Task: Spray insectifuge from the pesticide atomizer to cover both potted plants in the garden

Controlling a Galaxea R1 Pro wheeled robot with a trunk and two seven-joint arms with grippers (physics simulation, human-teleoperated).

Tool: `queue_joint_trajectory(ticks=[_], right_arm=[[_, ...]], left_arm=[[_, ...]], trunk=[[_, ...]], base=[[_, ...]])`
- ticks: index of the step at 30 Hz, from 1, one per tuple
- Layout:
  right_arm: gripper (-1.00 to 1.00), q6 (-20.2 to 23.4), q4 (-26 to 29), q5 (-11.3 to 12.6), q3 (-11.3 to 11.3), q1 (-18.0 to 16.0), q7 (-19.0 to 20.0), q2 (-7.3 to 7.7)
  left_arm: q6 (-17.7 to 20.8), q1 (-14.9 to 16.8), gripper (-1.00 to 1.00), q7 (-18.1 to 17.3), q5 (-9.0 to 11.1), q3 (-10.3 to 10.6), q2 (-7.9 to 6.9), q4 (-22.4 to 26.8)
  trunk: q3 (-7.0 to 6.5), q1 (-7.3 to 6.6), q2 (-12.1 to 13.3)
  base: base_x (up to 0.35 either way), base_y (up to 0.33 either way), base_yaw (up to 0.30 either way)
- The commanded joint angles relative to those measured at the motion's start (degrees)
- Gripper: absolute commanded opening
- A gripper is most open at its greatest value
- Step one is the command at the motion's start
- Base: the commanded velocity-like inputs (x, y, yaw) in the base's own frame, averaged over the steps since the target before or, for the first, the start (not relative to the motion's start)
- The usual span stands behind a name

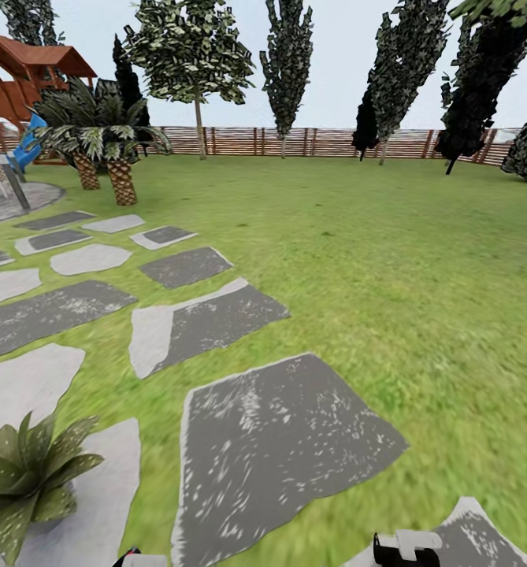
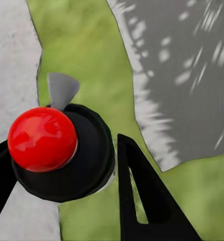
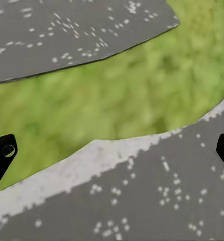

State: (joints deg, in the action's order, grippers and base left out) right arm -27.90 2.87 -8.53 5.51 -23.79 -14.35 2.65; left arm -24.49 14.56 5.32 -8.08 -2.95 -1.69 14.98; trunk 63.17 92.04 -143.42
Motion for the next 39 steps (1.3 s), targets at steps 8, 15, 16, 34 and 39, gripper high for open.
queue_joint_trajectory(ticks=[8, 15, 16, 34, 39], right_arm=[[1.0, -0.1, -0.1, -0.6, 0.5, 0.0, -0.2, -0.01], [1.0, -0.1, -0.1, -0.6, 0.5, 0.0, -0.2, -0.01], [1.0, -0.1, -0.1, -0.6, 0.5, 0.0, -0.2, -0.01], [1.0, -0.1, -0.1, -0.6, 0.5, 0.0, -0.2, -0.01], [1.0, -0.1, -0.1, -0.6, 0.5, 0.0, -0.2, 0.07]], left_arm=[[-0.2, 0.0, -1.0, 0.2, -0.6, -0.3, 0.02, 0.0], [-0.2, 0.0, -1.0, 0.2, -0.5, -0.4, -0.05, 0.0], [-0.2, 0.0, -1.0, 0.2, -0.5, -0.4, -0.06, 0.0], [-0.1, 0.0, -1.0, 0.2, 0.5, -0.4, 0.2, 0.0], [-0.1, 0.0, -1.0, 0.2, 1.6, -0.4, 0.12, 0.0]], trunk=[[0.05, 0.02, 0.0], [0.05, 0.02, 0.0], [0.05, 0.02, 0.0], [0.05, 0.02, 0.0], [0.05, 0.02, 0.0]], base=[[0.283, -0.205, 0.0], [0.293, -0.176, 0.0], [0.326, -0.052, 0.013], [0.253, -0.003, 0.152], [0.34, 0.0, 0.004]])
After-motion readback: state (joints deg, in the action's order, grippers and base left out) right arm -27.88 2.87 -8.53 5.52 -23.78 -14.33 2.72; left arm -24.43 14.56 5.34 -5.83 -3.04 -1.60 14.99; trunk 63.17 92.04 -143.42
